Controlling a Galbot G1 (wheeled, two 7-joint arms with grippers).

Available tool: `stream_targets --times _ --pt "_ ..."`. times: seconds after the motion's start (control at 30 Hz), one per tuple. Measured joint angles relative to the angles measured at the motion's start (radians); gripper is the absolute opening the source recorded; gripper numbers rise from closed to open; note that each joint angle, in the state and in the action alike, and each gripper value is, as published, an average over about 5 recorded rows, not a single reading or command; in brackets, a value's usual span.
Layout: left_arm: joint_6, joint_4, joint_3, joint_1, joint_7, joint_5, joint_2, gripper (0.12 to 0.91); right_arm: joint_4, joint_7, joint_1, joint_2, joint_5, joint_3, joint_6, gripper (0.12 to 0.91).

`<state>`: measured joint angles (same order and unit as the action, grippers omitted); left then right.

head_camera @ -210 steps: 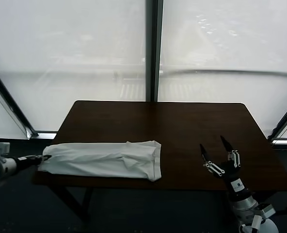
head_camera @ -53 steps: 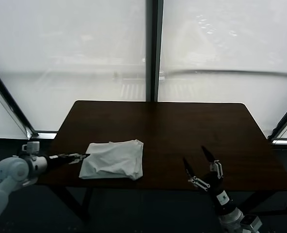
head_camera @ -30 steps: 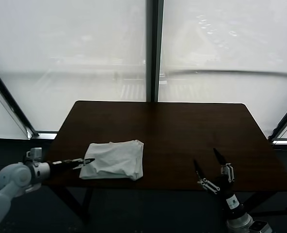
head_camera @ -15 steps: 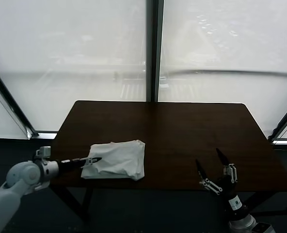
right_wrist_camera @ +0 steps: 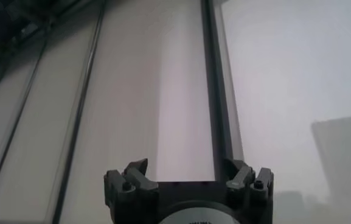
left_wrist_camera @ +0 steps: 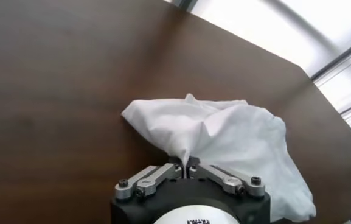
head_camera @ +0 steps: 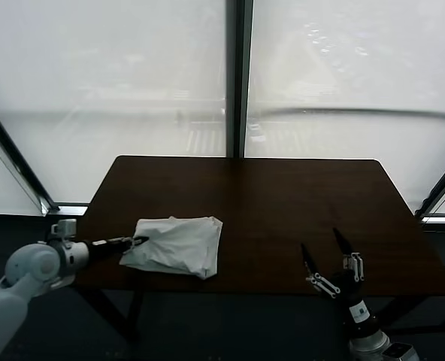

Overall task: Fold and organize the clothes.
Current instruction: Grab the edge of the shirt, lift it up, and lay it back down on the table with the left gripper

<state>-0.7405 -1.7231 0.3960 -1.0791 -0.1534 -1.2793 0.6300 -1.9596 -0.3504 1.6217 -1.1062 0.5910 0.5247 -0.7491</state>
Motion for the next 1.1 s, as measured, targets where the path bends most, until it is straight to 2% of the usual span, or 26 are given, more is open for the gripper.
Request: stream_targets --times 0.17,0.4,0.53,0.63,0.7,0.77,0.9,1.1 --pt "0.001 -0.030 0.084 -0.055 0.011 -0.012 -0.088 0.188 0.019 0.025 -0.032 0.003 -0.005 -0.019 0.000 0.907" --pt "0.002 -0.088 0.285 -0.194 0.073 -0.092 -0.195 0.188 0.038 0.030 -0.075 0.010 0.006 -0.043 -0.002 0.907" --pt "0.003 -0.162 0.404 -0.281 0.138 -0.172 -0.209 0.188 0.038 0.045 -0.080 0.014 0.008 -0.039 -0.003 0.907" --pt "0.003 -0.258 0.438 -0.311 0.217 -0.227 -0.194 0.188 0.038 0.056 -0.081 0.015 0.005 -0.032 -0.002 0.907" --pt "0.003 -0.334 0.428 -0.309 0.270 -0.237 -0.168 0.188 0.037 0.062 -0.080 0.011 -0.002 -0.029 0.004 0.907" --pt "0.003 -0.399 0.389 -0.290 0.304 -0.218 -0.130 0.188 0.032 0.070 -0.076 0.004 -0.019 -0.030 0.019 0.907" --pt "0.003 -0.451 0.237 -0.204 0.311 -0.128 -0.027 0.188 0.014 0.099 -0.065 -0.022 -0.079 -0.037 0.071 0.907" --pt "0.004 -0.355 -0.032 -0.012 0.314 -0.009 0.169 0.188 -0.022 0.191 -0.028 -0.059 -0.176 -0.040 0.175 0.907"
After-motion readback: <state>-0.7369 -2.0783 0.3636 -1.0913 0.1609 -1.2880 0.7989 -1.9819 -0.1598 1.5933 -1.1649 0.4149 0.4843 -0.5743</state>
